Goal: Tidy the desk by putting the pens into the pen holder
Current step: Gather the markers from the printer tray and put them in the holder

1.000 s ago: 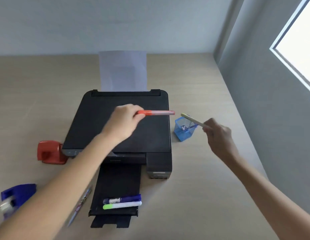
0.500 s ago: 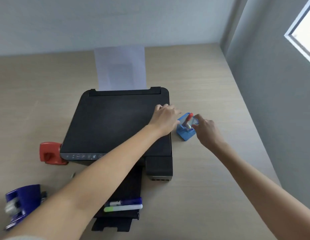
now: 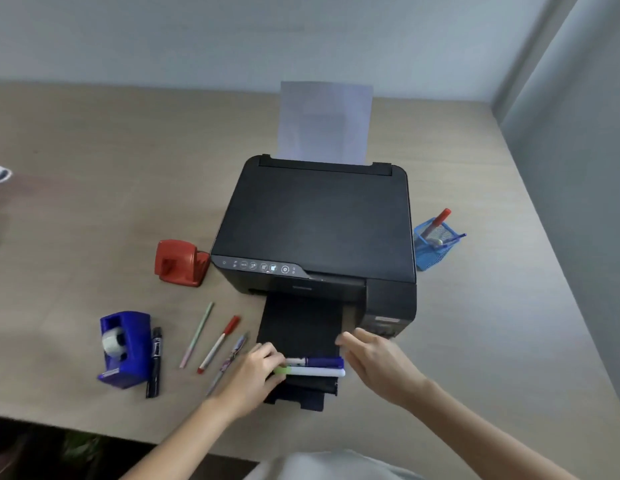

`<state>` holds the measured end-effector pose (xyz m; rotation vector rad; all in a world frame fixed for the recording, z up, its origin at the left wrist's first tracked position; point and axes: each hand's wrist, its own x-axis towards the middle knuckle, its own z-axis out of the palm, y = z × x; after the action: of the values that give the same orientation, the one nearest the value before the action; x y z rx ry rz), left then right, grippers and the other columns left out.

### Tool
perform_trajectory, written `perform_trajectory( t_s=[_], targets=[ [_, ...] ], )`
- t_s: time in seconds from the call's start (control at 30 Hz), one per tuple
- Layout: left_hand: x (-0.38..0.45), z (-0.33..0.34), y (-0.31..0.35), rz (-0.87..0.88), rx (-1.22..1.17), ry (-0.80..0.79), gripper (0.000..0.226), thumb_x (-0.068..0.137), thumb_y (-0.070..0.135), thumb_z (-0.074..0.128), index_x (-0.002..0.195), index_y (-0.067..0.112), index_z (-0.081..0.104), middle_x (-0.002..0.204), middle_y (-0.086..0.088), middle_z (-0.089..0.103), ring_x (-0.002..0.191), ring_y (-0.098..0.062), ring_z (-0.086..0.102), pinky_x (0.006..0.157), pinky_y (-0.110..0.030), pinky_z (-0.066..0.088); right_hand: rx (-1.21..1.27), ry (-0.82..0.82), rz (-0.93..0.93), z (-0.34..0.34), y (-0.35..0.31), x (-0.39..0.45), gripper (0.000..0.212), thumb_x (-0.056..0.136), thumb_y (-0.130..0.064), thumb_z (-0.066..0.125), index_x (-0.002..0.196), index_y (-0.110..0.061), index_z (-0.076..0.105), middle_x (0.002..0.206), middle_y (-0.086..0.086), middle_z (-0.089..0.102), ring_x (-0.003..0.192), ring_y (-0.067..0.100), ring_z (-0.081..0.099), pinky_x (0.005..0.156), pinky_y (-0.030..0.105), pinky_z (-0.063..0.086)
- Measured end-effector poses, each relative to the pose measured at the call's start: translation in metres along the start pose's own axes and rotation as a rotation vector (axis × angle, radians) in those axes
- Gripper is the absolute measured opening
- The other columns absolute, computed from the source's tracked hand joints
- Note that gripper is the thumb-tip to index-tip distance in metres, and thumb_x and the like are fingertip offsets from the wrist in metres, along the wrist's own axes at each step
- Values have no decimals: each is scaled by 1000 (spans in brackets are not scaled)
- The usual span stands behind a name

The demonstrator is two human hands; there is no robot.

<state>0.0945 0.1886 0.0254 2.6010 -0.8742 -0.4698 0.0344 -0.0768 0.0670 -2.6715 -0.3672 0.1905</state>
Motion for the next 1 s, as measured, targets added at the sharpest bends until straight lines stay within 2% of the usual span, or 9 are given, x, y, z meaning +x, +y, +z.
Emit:
perform_trajectory(
  t_s=[0.1, 0.2, 0.3, 0.4, 0.57, 0.67, 0.77, 0.83, 1.0],
  targets=[
    [-5, 10, -6, -24, 34, -23, 21, 85, 30, 65, 105, 23, 62, 100, 5, 56, 91, -14, 58, 73, -29, 49, 37, -156, 196, 28, -8, 10, 27, 96, -28, 46, 123, -22, 49, 110, 9, 54, 88, 31, 63, 76, 37, 54],
    [-3, 12, -3, -7, 118, -20, 25, 86, 30, 65, 108, 21, 61, 102, 2, 55, 93, -16, 56, 70, -31, 48, 118, -219, 285, 40, -12, 15, 22, 95, -26, 50, 115, -20, 53, 104, 10, 60, 85, 28, 61, 74, 34, 51],
    [-2, 12, -7, 8, 152, -26, 18, 82, 28, 70, 96, 20, 63, 91, 1, 59, 83, -17, 59, 62, -33, 51, 177, -210, 354, 44, -15, 19, 15, 94, -23, 51, 106, -13, 54, 90, 8, 61, 75, 25, 55, 65, 28, 42],
    [-3, 9, -11, 48, 201, -41, 16, 80, 28, 72, 83, 22, 58, 79, 5, 58, 69, -14, 60, 51, -29, 50, 184, -180, 392, 41, -16, 20, 17, 95, -23, 50, 106, -10, 54, 97, 11, 61, 76, 22, 51, 66, 27, 39],
    [0, 8, -18, 26, 100, 37, 7, 95, 24, 53, 92, 17, 53, 89, 5, 59, 77, -11, 51, 63, -24, 38, 238, -66, 386, 28, -10, 14, 19, 96, -21, 50, 109, -9, 58, 104, 12, 64, 81, 20, 49, 72, 26, 42],
    [5, 12, -10, 50, 159, -14, 23, 80, 38, 70, 95, 24, 58, 91, 9, 60, 82, -10, 58, 63, -26, 48, 264, -38, 398, 30, -3, 10, 20, 94, -21, 52, 107, -8, 62, 103, 15, 66, 86, 25, 55, 77, 33, 46],
    [10, 17, 4, 56, 332, -96, 34, 55, 38, 88, 74, 27, 63, 70, 11, 59, 59, -7, 60, 44, -21, 46, 288, -27, 398, 23, -3, 10, 21, 95, -21, 51, 107, -8, 62, 103, 15, 66, 82, 24, 55, 76, 31, 47],
    [13, 14, 8, 59, 370, -61, 31, 57, 34, 89, 70, 29, 62, 64, 11, 58, 52, -5, 59, 40, -19, 43, 277, 0, 324, 3, -5, 7, 22, 96, -21, 48, 109, -8, 61, 104, 13, 64, 83, 21, 54, 75, 26, 45],
    [13, -43, 35, 75, 141, 38, 14, 94, 40, 40, 83, 33, 46, 72, 8, 52, 60, -8, 54, 54, -26, 45, 326, 283, 151, -87, 4, -26, 17, 92, -23, 54, 104, -16, 64, 89, -7, 63, 73, -2, 52, 68, 6, 37]
  ],
)
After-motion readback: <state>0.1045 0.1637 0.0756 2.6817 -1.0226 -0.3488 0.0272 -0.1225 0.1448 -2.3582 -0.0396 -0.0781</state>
